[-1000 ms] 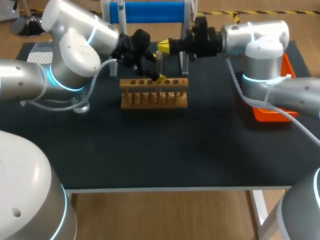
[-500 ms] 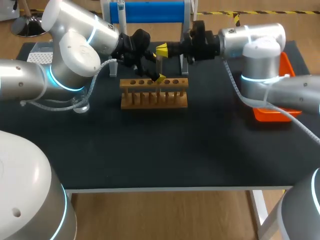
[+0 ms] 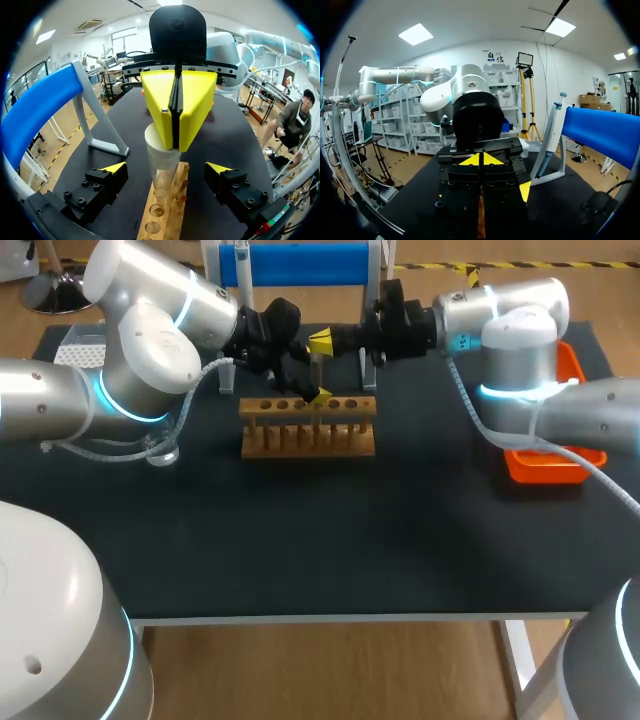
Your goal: Invert the test tube, pick up the pipette, mount the tip to pipette, aspirate from beaker and dispense into the tube, eject the tip, return the pipette, and cap with the stopper.
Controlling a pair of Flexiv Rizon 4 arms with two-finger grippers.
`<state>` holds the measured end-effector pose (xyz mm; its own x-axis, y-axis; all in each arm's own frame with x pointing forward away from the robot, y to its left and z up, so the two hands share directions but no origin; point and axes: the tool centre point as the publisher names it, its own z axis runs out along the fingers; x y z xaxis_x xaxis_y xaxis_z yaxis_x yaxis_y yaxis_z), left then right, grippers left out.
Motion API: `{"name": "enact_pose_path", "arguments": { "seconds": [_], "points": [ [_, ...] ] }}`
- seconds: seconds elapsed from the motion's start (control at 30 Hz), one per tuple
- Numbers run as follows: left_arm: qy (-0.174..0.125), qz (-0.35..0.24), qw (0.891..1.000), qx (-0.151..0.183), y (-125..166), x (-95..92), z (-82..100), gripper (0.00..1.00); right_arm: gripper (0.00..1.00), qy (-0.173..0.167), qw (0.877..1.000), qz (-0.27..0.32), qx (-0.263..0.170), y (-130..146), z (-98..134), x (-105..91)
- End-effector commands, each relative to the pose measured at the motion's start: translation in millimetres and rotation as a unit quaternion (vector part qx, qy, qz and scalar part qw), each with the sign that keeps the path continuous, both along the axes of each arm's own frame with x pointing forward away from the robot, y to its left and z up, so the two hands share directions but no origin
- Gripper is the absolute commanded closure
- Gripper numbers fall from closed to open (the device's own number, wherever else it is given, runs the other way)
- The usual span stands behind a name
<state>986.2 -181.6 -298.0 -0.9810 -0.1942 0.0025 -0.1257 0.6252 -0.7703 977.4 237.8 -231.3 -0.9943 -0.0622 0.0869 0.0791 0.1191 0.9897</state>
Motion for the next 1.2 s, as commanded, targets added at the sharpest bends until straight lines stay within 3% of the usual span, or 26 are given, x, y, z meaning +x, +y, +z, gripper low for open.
{"name": "enact_pose_path", "arguments": {
  "seconds": [0.03,0.3,0.47,0.53,0.57,0.6,0.63,0.67,0.9,1.2],
  "points": [
    [0.001,-0.001,1.0,0.001,0,0.4,0.6,0.0,1.0,-0.002,1.0,-0.006,0.003,1,-19,-2.3],
    [0.001,-0.001,1.0,0.001,0,0.4,0.6,0.0,1.0,-0.035,0.993,-0.037,0.102,-7,35,-2.8],
    [0.001,-0.001,1.0,0.001,0,0.4,0.6,0.0,0.98,-0.05,0.991,-0.061,0.108,-23,56,-0.3],
    [0.001,-0.001,1.0,0.001,0,0.4,0.6,0.0,0.7,-0.055,0.992,-0.071,0.093,-29,56,2.2],
    [0.001,-0.001,1.0,0.001,0,0.4,0.6,0.0,0.67,-0.057,0.993,-0.072,0.08,-33,55,3.0],
    [0.001,-0.001,1.0,0.001,0,0.4,0.6,0.0,0.55,-0.064,0.993,-0.076,0.071,-38,54,3.6],
    [0.001,-0.001,1.0,0.001,0,0.4,0.6,0.0,0.34,-0.068,0.993,-0.079,0.058,-42,52,4.2],
    [0.001,-0.001,1.0,0.001,0,0.4,0.6,0.0,0.0,-0.071,0.993,-0.081,0.05,-46,51,4.6],
    [0.001,-0.001,1.0,0.001,0,0.4,0.6,0.0,0.0,-0.067,0.991,-0.112,-0.023,-78,36,12.7],
    [0.001,-0.001,1.0,0.001,0,0.4,0.6,0.0,0.0,-0.076,0.974,-0.144,-0.158,-114,-10,19.7]
  ]
}}
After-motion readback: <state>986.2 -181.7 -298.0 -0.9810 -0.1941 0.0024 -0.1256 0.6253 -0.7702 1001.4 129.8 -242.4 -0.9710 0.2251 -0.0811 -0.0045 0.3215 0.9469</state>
